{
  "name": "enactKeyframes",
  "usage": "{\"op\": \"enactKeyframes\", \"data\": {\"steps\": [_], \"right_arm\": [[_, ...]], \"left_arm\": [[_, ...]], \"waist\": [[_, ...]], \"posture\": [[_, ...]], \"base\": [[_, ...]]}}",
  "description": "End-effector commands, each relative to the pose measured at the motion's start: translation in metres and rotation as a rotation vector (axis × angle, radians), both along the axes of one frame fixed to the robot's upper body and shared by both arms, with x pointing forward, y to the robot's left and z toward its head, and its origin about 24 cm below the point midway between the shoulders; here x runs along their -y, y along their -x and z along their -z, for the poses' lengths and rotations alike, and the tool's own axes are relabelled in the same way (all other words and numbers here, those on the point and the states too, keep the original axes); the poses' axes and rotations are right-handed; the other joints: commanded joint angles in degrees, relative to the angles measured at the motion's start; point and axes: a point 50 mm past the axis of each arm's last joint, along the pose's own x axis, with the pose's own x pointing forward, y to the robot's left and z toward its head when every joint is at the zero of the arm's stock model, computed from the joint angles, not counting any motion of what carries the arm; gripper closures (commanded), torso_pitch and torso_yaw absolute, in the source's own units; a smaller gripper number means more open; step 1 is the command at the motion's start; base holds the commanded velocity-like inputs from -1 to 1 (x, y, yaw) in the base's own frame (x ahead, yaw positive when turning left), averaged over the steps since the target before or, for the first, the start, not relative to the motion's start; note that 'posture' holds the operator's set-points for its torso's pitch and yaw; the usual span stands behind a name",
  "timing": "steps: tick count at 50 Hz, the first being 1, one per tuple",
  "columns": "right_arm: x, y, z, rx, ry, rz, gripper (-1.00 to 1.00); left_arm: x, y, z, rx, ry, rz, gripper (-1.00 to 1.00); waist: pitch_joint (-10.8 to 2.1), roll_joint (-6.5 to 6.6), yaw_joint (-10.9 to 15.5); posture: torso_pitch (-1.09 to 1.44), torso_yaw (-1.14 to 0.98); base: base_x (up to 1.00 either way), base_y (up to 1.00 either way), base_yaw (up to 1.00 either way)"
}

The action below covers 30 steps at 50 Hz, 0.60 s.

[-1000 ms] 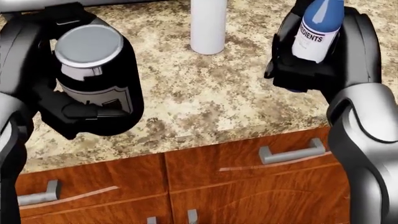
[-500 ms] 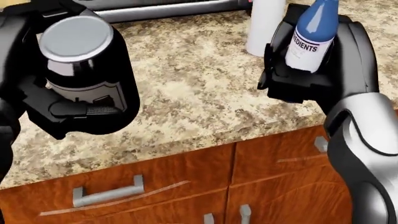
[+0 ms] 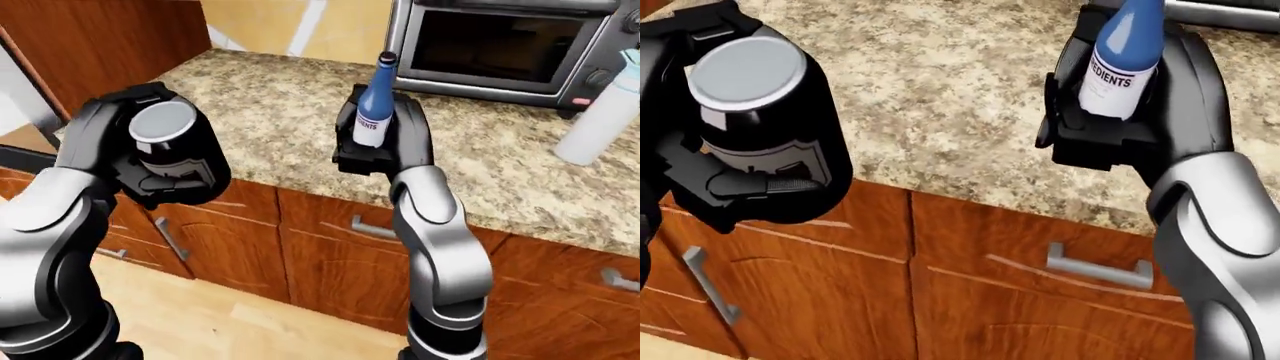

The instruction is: Move the drinks to the dining counter.

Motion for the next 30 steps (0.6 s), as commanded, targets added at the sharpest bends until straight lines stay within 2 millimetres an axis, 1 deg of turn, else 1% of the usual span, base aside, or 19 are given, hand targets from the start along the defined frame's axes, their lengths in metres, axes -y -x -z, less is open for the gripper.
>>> {"op": "enactKeyframes", "data": {"steps": [1, 3, 4, 5, 6, 7, 8, 9, 10, 14, 16, 17, 18, 19, 20, 22, 23, 27, 30], "right_arm": [[0.0033, 0.0052, -0.0176, 0.101, -0.004, 0.018, 1.0], [0.0032, 0.0053, -0.0177, 0.102, -0.004, 0.018, 1.0], [0.0031, 0.0054, -0.0177, 0.102, -0.004, 0.017, 1.0], [0.0029, 0.0057, -0.0176, 0.102, -0.004, 0.016, 1.0], [0.003, 0.0055, -0.0173, 0.102, -0.005, 0.016, 1.0], [0.003, 0.0052, -0.0169, 0.101, -0.006, 0.015, 1.0], [0.003, 0.005, -0.0172, 0.101, -0.007, 0.014, 1.0], [0.0029, 0.0049, -0.0172, 0.101, -0.006, 0.013, 1.0], [0.0027, 0.005, -0.0174, 0.101, -0.006, 0.012, 1.0], [0.0017, 0.0048, -0.0167, 0.101, -0.006, 0.009, 1.0], [0.0009, 0.0049, -0.0166, 0.101, -0.005, 0.008, 1.0], [0.0009, 0.0046, -0.0166, 0.101, -0.005, 0.008, 1.0], [0.0008, 0.0044, -0.0168, 0.101, -0.003, 0.008, 1.0], [0.0007, 0.0044, -0.0167, 0.101, -0.004, 0.007, 1.0], [0.0006, 0.0043, -0.0163, 0.101, -0.004, 0.007, 1.0], [0.0007, 0.0046, -0.0161, 0.101, -0.004, 0.007, 1.0], [0.0008, 0.0051, -0.0163, 0.102, -0.004, 0.007, 1.0], [0.0008, 0.0053, -0.0156, 0.101, -0.004, 0.006, 1.0], [0.0003, 0.0057, -0.0159, 0.101, -0.003, 0.005, 1.0]], "left_arm": [[0.0032, 0.0044, -0.0162, 0.1, -0.01, 0.018, 1.0], [0.003, 0.0048, -0.0165, 0.1, -0.009, 0.018, 1.0], [0.0029, 0.0051, -0.0168, 0.1, -0.009, 0.017, 1.0], [0.0029, 0.0057, -0.0169, 0.101, -0.009, 0.017, 1.0], [0.0026, 0.0058, -0.0167, 0.101, -0.009, 0.017, 1.0], [0.0024, 0.006, -0.0168, 0.102, -0.009, 0.016, 1.0], [0.0024, 0.0064, -0.0166, 0.101, -0.008, 0.017, 1.0], [0.0024, 0.0064, -0.0166, 0.101, -0.007, 0.017, 1.0], [0.0024, 0.0063, -0.0171, 0.102, -0.007, 0.017, 1.0], [0.0012, 0.007, -0.0171, 0.102, -0.006, 0.015, 1.0], [0.0014, 0.0072, -0.0164, 0.101, -0.006, 0.015, 1.0], [0.0013, 0.0067, -0.0164, 0.101, -0.006, 0.015, 1.0], [0.0012, 0.0063, -0.0164, 0.101, -0.006, 0.016, 1.0], [0.0011, 0.0065, -0.0166, 0.101, -0.006, 0.016, 1.0], [0.0009, 0.0059, -0.0162, 0.101, -0.006, 0.015, 1.0], [0.0011, 0.0057, -0.0162, 0.101, -0.006, 0.016, 1.0], [0.0016, 0.0064, -0.0169, 0.102, -0.006, 0.017, 1.0], [0.002, 0.0059, -0.0172, 0.102, -0.007, 0.018, 1.0], [0.0024, 0.0068, -0.0183, 0.103, -0.007, 0.019, 1.0]], "waist": [[-1.28, 0.36, -0.5], [-1.36, -1.27, -0.6], [-1.72, -2.6, -0.6], [-2.64, -4.72, -1.0], [-2.32, -2.75, -1.1], [-1.53, -2.99, -1.1], [-1.69, -3.05, -0.8], [-2.24, -2.63, -0.8], [-2.5, -1.97, -0.9], [-1.72, 1.45, -1.5], [-1.94, 3.84, -1.8], [-2.44, 5.7, -1.8], [-4.38, 7.79, -1.6], [-2.23, 6.22, -1.1], [-2.27, 6.35, -0.8], [-3.15, 4.8, 0.1], [-3.05, 4.0, 0.3], [-1.6, 1.51, -0.4], [-1.35, -0.91, -0.8]], "posture": [[0.0, 0.0], [0.0, 0.0], [0.0, 0.0], [0.0, 0.0], [0.0, 0.0], [0.0, 0.0], [0.0, 0.0], [0.0, 0.0], [0.0, 0.0], [0.0, 0.0], [0.0, 0.0], [0.0, 0.0], [0.0, 0.0], [0.0, 0.0], [0.0, 0.0], [0.0, 0.0], [0.0, 0.0], [0.0, 0.0], [0.0, 0.0]], "base": [[0.0, 0.0, 1.0], [0.0, 0.0, 1.0], [0.0, 0.0, 1.0], [0.0, 0.0, 1.0], [0.0, 0.0, 1.0], [0.0, 0.0, 1.0], [0.0, 0.0, 1.0], [0.0, 0.0, 1.0], [0.0, 0.0, 1.0], [0.0, 0.0, 1.0], [0.0, 0.0, 1.0], [0.0, 0.0, 1.0], [0.0, 0.0, 1.0], [0.0, 0.0, 1.0], [0.0, 0.0, 1.0], [0.0, 0.0, 1.0], [0.0, 0.0, 1.0], [0.0, 0.0, 1.0], [0.0, 0.0, 1.0]]}}
